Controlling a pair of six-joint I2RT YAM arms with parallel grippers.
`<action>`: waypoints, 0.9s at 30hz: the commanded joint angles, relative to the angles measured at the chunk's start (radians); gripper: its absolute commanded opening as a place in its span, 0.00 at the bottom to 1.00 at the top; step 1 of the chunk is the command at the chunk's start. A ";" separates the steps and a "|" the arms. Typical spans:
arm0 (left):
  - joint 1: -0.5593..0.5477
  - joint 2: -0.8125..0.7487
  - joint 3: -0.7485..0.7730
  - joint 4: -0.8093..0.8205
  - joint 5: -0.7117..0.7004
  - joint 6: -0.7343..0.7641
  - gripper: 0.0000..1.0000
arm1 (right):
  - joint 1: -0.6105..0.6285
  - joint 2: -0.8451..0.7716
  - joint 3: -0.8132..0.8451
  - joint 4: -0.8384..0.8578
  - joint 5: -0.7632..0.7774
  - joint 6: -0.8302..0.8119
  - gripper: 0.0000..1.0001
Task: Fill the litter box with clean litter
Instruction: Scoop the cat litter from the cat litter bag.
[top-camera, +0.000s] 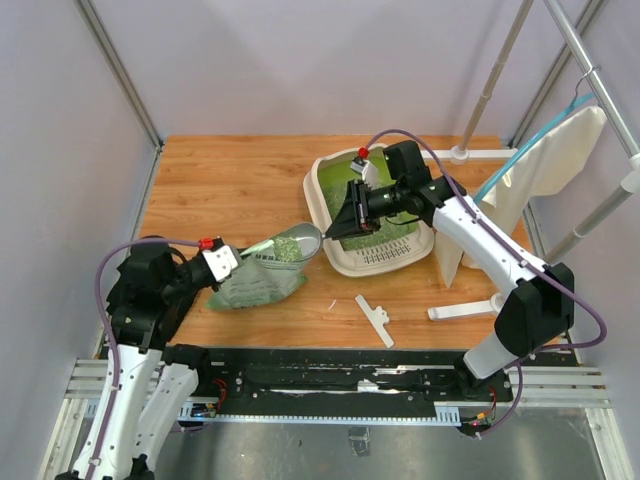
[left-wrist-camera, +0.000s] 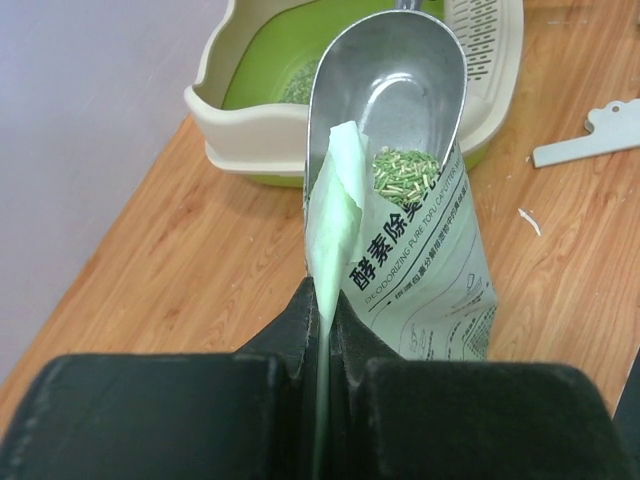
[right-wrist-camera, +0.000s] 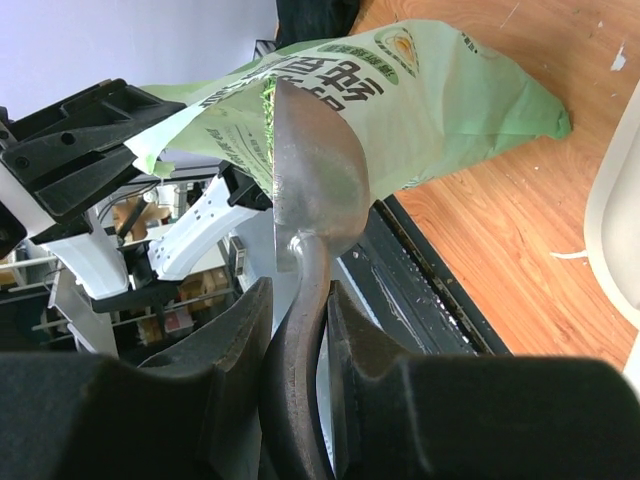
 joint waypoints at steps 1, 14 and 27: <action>0.000 0.010 0.152 0.158 0.064 0.107 0.01 | -0.056 0.006 -0.059 0.077 -0.063 0.050 0.01; 0.000 0.114 0.261 0.075 0.153 0.169 0.01 | -0.112 -0.025 -0.215 0.284 -0.138 0.179 0.01; 0.000 0.048 0.160 0.168 0.122 0.103 0.00 | -0.109 -0.051 -0.196 0.215 -0.046 0.148 0.01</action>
